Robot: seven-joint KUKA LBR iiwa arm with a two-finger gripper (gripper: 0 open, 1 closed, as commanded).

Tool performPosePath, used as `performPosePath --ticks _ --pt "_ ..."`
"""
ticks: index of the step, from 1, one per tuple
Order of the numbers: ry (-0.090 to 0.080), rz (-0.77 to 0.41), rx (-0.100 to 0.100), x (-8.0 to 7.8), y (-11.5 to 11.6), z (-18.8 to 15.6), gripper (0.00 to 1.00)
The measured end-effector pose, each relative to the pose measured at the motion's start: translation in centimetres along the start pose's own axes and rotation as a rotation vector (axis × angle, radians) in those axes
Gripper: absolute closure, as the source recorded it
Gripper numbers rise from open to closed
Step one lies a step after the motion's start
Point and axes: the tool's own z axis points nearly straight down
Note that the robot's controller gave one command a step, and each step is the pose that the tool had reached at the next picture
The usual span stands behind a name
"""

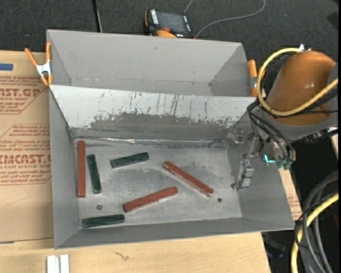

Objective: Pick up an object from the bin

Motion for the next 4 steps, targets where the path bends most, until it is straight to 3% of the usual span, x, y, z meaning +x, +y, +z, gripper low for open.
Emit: performPosePath --ticks 1,2,3,4 --pt "0.0 -0.108 -0.002 0.3 6.7 14.3 0.0" --pt "-0.007 -0.106 0.001 0.1 6.5 13.9 1.0" --pt "-0.017 -0.088 0.002 -1.9 5.8 0.7 1.0" --pt "-0.008 -0.26 0.001 -3.2 6.7 2.7 1.0"
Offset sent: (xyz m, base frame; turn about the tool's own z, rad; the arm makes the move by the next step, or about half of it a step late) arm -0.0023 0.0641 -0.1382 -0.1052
